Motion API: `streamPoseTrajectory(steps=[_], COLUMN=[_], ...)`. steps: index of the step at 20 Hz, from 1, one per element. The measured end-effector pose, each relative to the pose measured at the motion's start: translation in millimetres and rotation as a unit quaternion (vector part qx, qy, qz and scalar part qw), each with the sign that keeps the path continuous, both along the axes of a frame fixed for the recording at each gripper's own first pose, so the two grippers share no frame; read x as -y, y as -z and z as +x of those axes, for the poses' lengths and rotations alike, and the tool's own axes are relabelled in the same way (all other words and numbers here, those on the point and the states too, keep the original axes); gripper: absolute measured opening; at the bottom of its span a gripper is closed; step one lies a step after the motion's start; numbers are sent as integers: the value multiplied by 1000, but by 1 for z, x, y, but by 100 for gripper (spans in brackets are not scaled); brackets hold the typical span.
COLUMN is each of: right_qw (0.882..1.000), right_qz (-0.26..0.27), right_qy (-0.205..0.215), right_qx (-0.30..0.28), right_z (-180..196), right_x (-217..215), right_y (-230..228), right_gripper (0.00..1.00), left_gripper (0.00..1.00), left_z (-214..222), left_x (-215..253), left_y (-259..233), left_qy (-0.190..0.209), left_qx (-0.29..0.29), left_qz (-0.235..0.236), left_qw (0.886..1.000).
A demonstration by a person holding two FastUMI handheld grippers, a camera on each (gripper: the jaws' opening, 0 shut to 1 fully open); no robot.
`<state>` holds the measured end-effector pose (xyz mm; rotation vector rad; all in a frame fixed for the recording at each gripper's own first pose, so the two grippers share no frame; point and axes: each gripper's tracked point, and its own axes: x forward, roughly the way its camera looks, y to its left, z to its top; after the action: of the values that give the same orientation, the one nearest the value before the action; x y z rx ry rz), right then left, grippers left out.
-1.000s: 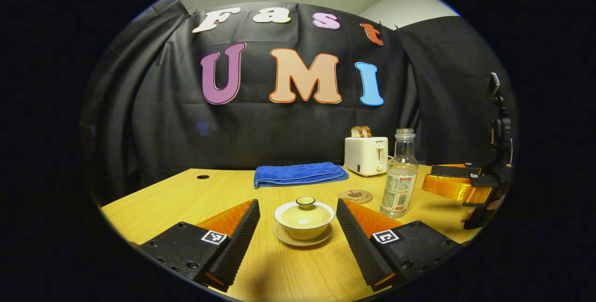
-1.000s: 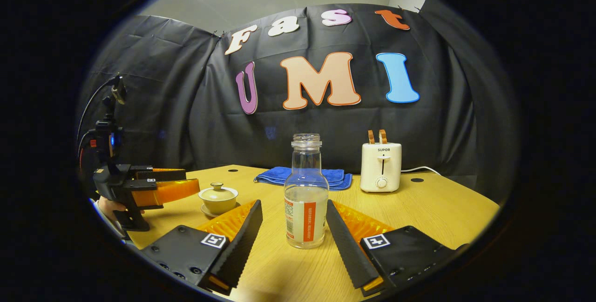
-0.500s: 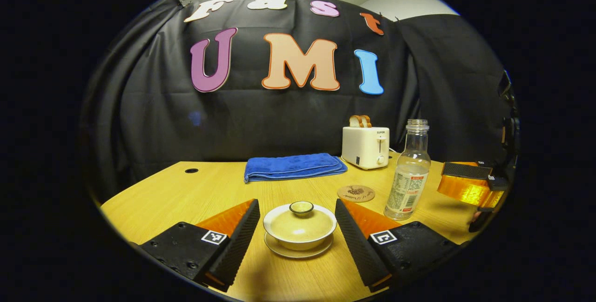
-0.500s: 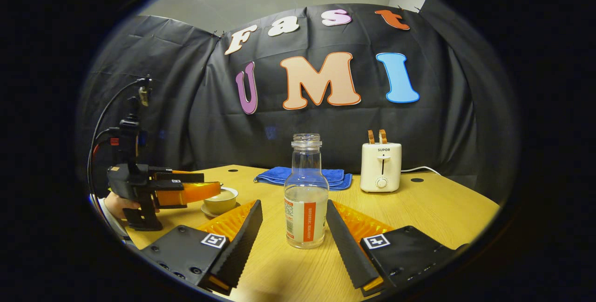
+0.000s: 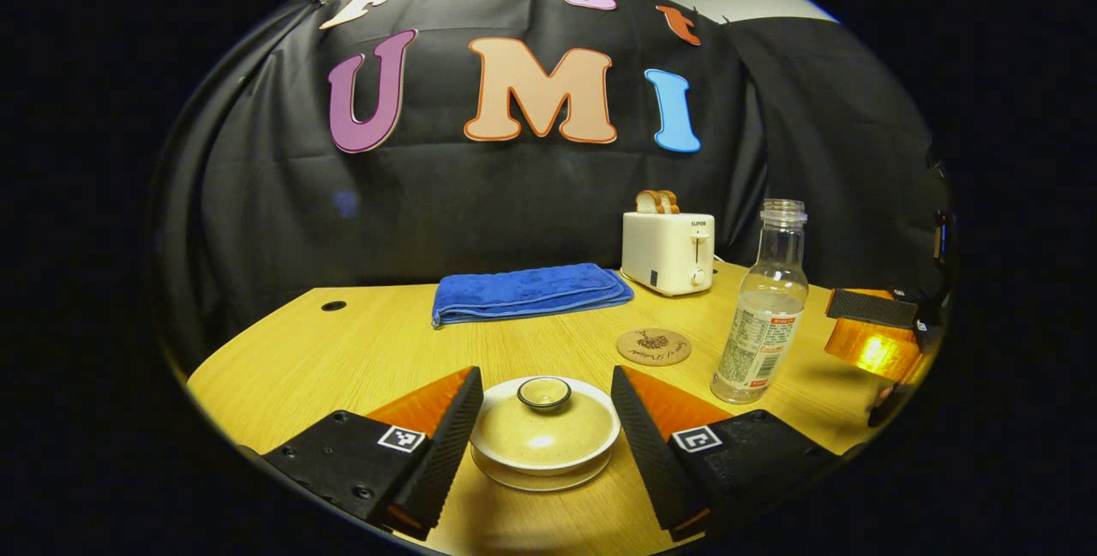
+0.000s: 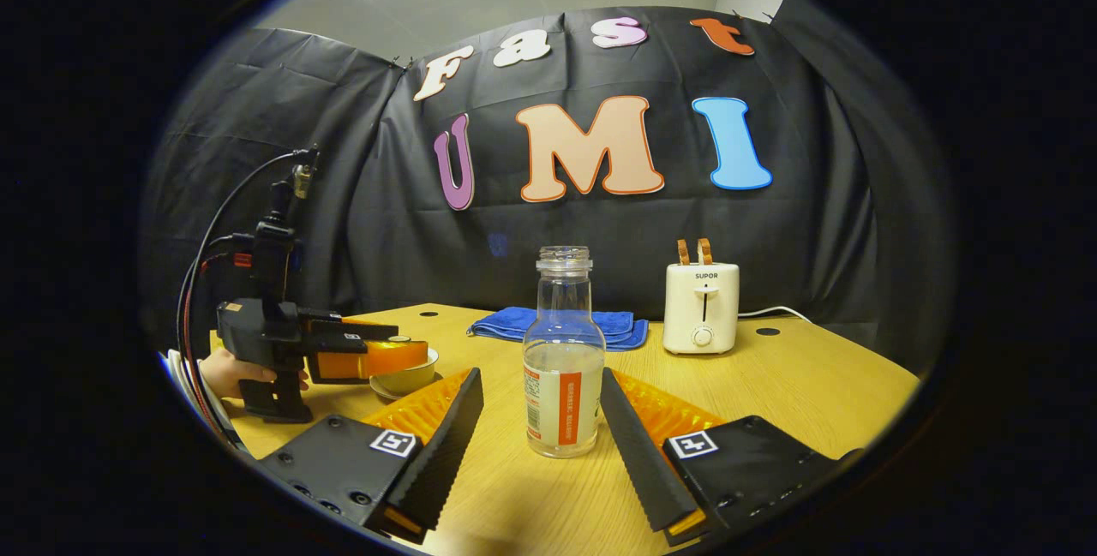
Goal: Open the teacup lid with one hand, grasp the water bottle and pour water into the teacup with the other hand; after pouring, place the water bottle on the coaster and then close the teacup lid.
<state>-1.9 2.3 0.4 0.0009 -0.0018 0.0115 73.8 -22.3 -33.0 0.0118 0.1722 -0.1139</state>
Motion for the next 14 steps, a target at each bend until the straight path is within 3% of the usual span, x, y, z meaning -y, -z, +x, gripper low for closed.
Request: streamPoseTrajectory(steps=[7, 8, 9, 14], right_qw=[1000, 1000, 1000, 1000], right_qz=[0, 0, 0, 0], right_qy=[0, 0, 0, 0], right_qx=[0, 0, 0, 0], right_z=[0, 0, 0, 0], right_x=[0, 0, 0, 0], right_y=[1, 0, 1, 0], right_gripper=[90, 86, 90, 90], left_gripper=[74, 73, 69, 52], left_z=[8, 9, 10, 11], left_x=[5, 4, 4, 3], left_y=[4, 5, 5, 2], left_qy=[7, 4, 6, 4], left_qx=[-8, -10, -11, -3], left_qz=[5, 6, 7, 8], left_qw=[1000, 1000, 1000, 1000])
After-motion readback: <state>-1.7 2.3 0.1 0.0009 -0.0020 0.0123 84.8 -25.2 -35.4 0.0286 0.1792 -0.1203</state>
